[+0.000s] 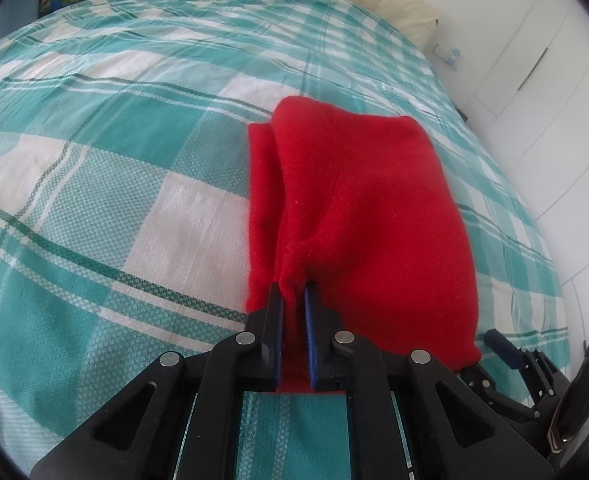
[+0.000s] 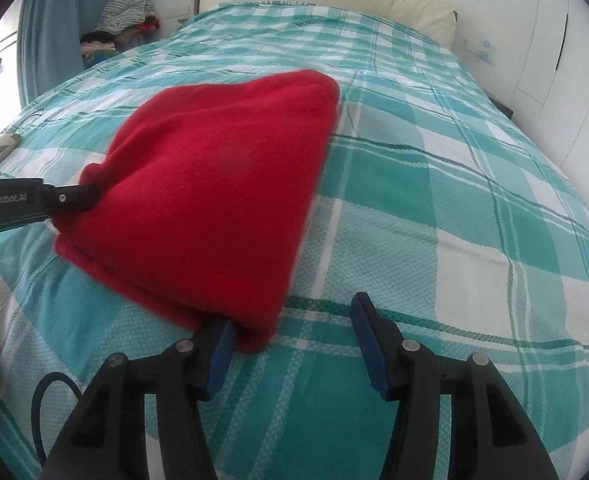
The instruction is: Fold small clothes
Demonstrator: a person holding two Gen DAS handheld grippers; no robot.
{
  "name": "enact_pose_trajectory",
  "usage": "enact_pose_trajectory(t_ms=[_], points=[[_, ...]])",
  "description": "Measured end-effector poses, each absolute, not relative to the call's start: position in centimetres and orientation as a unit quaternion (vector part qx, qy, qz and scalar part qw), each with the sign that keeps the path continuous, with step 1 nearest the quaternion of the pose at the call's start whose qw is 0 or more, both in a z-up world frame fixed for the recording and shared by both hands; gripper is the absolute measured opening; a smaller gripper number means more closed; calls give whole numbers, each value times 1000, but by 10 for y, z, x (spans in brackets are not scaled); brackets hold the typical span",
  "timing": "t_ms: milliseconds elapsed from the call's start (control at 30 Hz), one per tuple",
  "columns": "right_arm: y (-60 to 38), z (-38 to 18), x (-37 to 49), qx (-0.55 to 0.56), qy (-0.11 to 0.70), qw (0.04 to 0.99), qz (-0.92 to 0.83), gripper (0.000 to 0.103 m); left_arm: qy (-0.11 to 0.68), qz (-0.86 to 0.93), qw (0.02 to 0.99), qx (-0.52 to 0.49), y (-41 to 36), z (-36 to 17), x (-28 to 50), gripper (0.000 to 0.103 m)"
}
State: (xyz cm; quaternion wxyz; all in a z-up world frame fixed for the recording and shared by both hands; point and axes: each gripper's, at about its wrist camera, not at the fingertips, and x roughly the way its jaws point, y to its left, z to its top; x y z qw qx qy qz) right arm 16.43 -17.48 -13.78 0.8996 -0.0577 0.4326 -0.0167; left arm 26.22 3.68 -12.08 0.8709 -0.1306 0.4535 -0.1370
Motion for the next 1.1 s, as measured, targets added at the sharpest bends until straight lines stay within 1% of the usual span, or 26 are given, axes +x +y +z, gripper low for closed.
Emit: enact_pose_trajectory(t_ms=[100,467,633,833,867,900,933,967,1000,1033,1067,1100], points=[[-178,-139,155,-84,427,899,-36,56,454,-137,872,-123,34,-122,262,8],[-182,-142,146,-98,441,892,-29,57,452,-133,878,-91,29,-122,257,9],[-197,-133,136,-66,444,893,-35,56,450,-134,878,-91,31,-119,253,9],[-188,-106,143,-42,410,911,-6,56,452,-136,877,-89,32,-121,253,9],[-185,-106,147,-41,405,913,-1,56,455,-136,875,-87,33,-121,252,11],[-183,-109,151,-43,409,912,7,56,463,-133,873,-82,35,-120,250,16],[-182,-116,157,-46,428,903,15,56,473,-127,868,-77,40,-119,246,26],[-185,-122,161,-37,447,894,24,56,484,-116,864,-72,47,-116,242,49],[-192,-122,161,-19,453,891,33,56,487,-101,865,-70,54,-111,238,60],[-199,-119,159,-7,449,892,37,56,479,-91,870,-72,63,-102,234,74],[-206,-114,158,2,442,896,39,57,463,-88,879,-79,71,-91,233,79],[-215,-109,159,17,436,899,44,57,447,-90,885,-90,78,-82,237,88]])
